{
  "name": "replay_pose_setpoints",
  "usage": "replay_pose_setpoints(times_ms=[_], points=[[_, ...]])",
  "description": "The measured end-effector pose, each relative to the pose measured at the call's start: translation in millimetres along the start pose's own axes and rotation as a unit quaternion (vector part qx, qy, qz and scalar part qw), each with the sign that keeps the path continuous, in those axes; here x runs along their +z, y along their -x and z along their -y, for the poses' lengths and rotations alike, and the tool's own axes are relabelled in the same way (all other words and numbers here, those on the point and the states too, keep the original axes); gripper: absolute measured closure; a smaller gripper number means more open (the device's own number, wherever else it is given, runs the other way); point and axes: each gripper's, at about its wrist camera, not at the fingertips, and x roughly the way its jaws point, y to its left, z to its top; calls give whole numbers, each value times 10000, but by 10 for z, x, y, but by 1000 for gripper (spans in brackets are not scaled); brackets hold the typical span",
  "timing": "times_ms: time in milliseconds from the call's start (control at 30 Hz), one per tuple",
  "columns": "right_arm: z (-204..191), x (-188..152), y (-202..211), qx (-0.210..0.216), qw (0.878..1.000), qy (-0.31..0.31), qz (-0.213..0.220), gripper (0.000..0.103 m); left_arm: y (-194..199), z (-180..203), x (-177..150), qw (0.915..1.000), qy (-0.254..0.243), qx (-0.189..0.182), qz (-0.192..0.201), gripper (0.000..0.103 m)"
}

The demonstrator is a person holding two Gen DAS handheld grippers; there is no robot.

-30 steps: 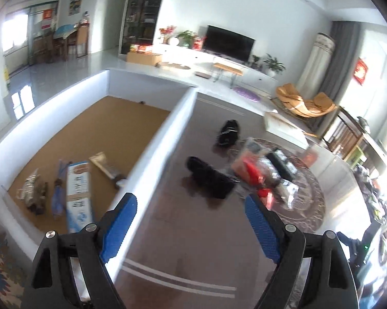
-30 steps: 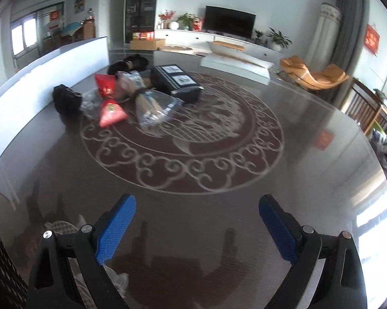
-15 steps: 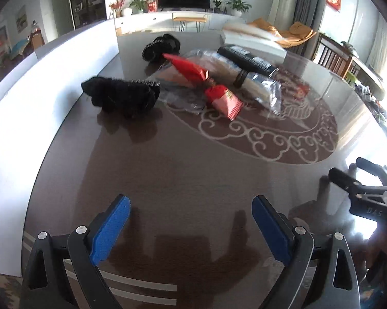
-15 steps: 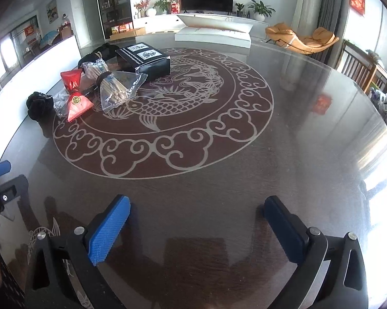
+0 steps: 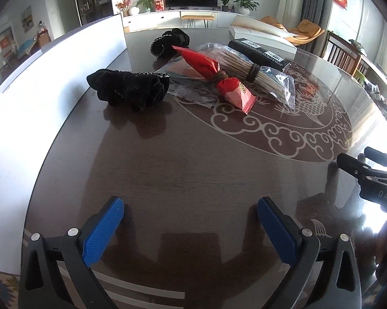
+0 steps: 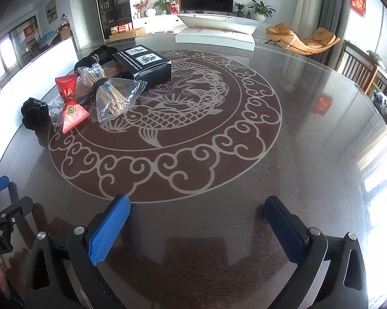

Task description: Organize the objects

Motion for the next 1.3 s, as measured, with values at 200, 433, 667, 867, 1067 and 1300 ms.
replay_pose_setpoints(times_ms=[200,433,667,867,1067,1300], points=[[0,2,-2,0,10000,0,0,0,-5,11,20,10000,-16,-5,13,0],[1,4,-5,1,10000,0,1,0,-6,17,26,10000,-30,-13,23,0],[3,4,-5,1,10000,0,0,0,-9,25,34,10000,-31,-11,-14,0],[6,4,-4,2,10000,0,0,0,-9,26,35,10000,-32,-11,-18,0],[6,4,-5,3,10000,0,0,0,-11,27,37,10000,-42,-23,-21,0],[3,4,-7,3,10000,-1,0,0,-9,27,35,10000,-40,-22,-18,0]])
